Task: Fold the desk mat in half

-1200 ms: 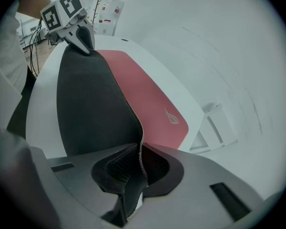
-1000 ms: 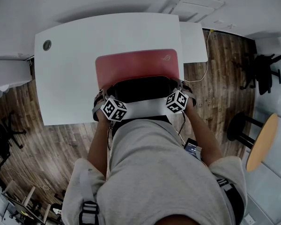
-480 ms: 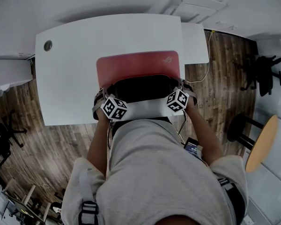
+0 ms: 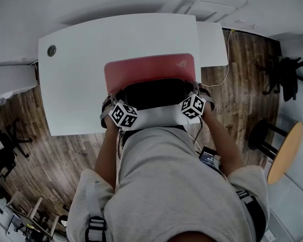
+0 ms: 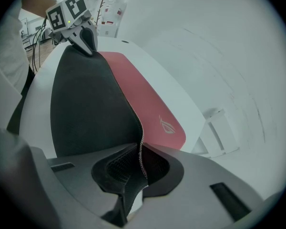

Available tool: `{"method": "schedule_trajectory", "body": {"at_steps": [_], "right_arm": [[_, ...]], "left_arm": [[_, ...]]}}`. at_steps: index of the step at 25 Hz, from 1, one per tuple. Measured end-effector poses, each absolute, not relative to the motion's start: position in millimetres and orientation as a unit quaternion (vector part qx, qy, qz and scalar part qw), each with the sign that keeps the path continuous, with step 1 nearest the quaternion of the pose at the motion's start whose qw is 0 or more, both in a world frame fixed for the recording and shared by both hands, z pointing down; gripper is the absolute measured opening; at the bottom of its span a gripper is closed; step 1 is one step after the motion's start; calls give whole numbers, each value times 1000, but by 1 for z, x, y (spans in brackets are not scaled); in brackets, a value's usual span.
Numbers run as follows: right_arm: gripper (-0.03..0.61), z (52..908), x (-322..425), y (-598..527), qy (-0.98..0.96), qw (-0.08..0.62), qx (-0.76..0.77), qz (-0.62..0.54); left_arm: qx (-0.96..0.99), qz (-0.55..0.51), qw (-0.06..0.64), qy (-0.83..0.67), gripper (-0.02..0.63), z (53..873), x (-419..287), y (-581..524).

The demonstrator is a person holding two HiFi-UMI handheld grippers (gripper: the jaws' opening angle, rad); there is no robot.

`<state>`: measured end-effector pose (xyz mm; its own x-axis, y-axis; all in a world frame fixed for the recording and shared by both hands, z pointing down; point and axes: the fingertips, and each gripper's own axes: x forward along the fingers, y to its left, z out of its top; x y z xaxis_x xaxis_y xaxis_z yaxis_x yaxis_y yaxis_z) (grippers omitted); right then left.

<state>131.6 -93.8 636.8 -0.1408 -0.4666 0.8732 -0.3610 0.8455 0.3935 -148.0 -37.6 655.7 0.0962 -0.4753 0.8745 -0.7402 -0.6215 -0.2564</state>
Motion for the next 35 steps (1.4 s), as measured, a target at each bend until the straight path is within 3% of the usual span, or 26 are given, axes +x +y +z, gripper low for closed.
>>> {"method": "schedule_trajectory", "body": {"at_steps": [35], "right_arm": [[55,636,128,-124,-763,584,272,-45]], "left_arm": [[715,521,136,-445,37,654,-154,-69]]}}
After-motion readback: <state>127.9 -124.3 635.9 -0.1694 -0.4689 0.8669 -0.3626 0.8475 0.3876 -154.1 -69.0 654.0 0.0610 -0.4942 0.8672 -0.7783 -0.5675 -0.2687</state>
